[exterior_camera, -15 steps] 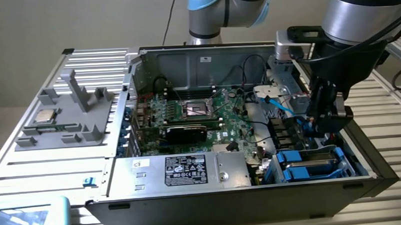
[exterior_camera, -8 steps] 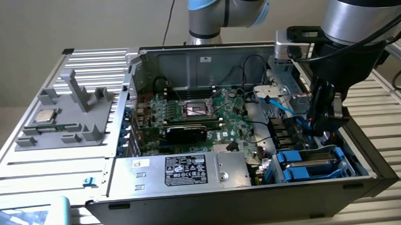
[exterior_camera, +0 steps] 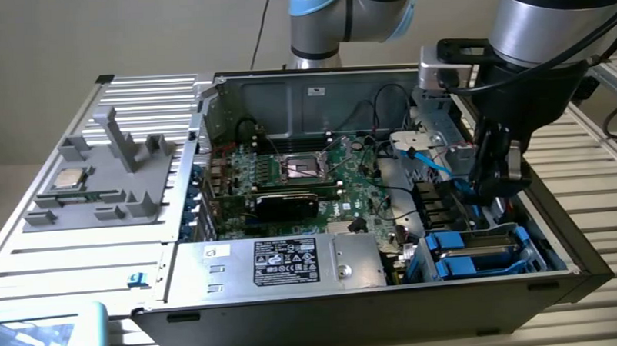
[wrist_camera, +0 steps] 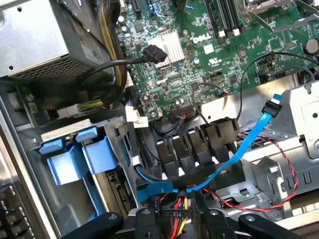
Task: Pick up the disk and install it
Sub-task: 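Insert the first disk wire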
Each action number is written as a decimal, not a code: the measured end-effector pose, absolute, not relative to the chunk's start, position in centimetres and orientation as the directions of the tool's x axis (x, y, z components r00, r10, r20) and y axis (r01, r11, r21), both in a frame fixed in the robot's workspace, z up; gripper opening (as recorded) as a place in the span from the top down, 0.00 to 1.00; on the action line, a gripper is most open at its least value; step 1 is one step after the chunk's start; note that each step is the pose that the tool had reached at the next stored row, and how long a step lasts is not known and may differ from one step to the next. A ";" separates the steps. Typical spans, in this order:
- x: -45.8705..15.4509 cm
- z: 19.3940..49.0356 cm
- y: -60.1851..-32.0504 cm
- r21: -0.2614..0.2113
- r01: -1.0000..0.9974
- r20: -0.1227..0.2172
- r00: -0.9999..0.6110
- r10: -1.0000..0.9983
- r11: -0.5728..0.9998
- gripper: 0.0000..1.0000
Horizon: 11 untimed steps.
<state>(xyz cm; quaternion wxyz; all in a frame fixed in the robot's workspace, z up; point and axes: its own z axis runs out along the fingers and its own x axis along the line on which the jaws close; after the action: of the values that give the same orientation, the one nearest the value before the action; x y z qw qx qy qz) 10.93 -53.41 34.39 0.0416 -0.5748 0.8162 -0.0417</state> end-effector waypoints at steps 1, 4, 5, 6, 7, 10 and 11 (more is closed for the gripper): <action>10.8 34.4 -53.2 -0.117 -0.935 -0.020 -0.336 -0.942 0.336 0.65; 10.4 34.6 -52.7 -0.123 -0.934 -0.021 -0.336 -0.942 0.336 0.65; 10.3 34.7 -52.7 -0.126 -0.934 -0.019 -0.336 -0.942 0.335 0.65; 10.2 34.8 -52.7 -0.130 -0.933 -0.016 -0.336 -0.942 0.335 0.65; 10.1 34.8 -52.7 -0.136 -0.933 -0.014 -0.335 -0.942 0.334 0.65; 9.8 34.9 -52.7 -0.155 -0.930 -0.009 -0.335 -0.942 0.332 0.65; 9.7 34.9 -52.7 -0.163 -0.929 -0.005 -0.335 -0.942 0.332 0.65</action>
<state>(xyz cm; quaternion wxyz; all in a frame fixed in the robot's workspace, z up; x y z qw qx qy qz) 9.72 -52.67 34.92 0.0493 -0.5744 0.8145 -0.0653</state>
